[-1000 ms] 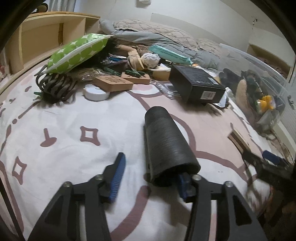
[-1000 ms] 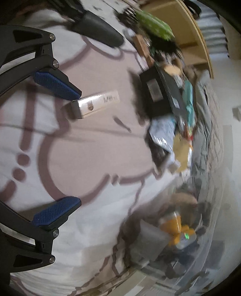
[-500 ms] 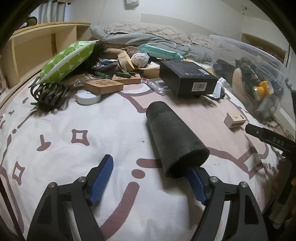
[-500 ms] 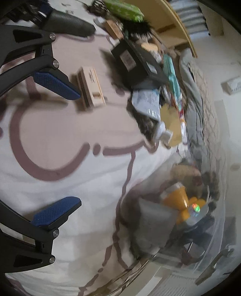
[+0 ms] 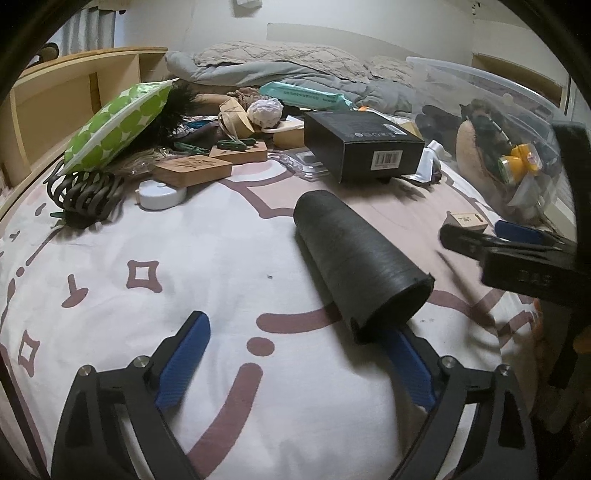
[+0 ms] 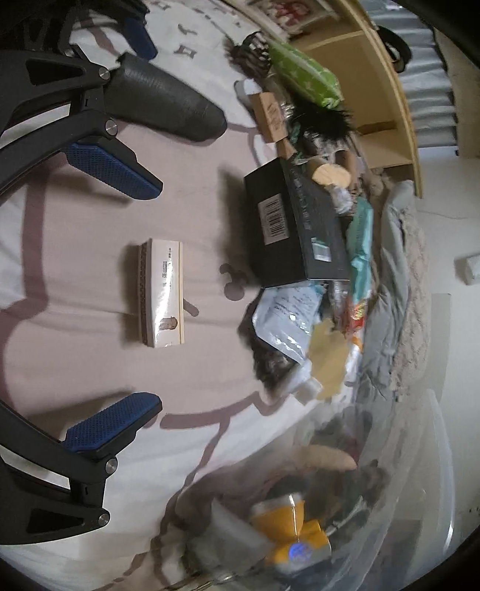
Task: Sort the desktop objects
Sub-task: 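Lower open right tool around cream box while left tool holds foam roller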
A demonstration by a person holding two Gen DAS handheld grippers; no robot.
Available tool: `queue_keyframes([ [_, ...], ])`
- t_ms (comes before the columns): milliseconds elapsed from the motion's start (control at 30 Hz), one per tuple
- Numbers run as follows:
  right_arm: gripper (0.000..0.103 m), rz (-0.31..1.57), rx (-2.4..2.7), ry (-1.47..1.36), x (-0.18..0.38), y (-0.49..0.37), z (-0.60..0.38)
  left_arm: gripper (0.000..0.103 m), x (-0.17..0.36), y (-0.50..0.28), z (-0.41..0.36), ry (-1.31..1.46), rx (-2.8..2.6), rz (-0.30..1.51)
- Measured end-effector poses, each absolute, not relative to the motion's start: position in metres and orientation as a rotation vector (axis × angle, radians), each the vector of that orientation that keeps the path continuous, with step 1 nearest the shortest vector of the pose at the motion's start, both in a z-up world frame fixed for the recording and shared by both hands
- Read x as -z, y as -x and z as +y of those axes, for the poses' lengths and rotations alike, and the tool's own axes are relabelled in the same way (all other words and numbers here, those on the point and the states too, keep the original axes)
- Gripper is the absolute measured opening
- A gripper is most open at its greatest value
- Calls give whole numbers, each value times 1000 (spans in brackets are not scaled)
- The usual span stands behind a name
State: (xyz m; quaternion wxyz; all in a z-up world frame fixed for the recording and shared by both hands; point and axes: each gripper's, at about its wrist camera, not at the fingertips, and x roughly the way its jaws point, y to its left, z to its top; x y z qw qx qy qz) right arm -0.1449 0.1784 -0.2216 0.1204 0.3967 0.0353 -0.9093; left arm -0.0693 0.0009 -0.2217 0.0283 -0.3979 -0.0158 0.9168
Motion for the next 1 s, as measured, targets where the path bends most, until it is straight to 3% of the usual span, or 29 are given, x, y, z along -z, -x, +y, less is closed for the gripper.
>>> queue_keyframes([
  [100,103,116,2630,-1224,231,152,177,98,223,70,3,1244,-2822,-24],
  [133,103,114,2632,-1220,231,152,176,103,224,72,4,1250,-2801,-21],
  [433,103,148,2643,-1244,234,151,173,102,222,70,10,1230,-2836,19],
  [533,103,136,2638,-1245,234,150,174,90,218,66,7,1197,-2861,6],
  [700,103,127,2636,-1237,235,149,175,83,208,58,-4,1126,-2861,-110],
  [833,103,129,2636,-1234,235,150,176,72,201,60,4,1053,-2858,-78],
  [1000,103,108,2624,-1232,235,149,178,42,207,69,23,1061,-2819,39],
])
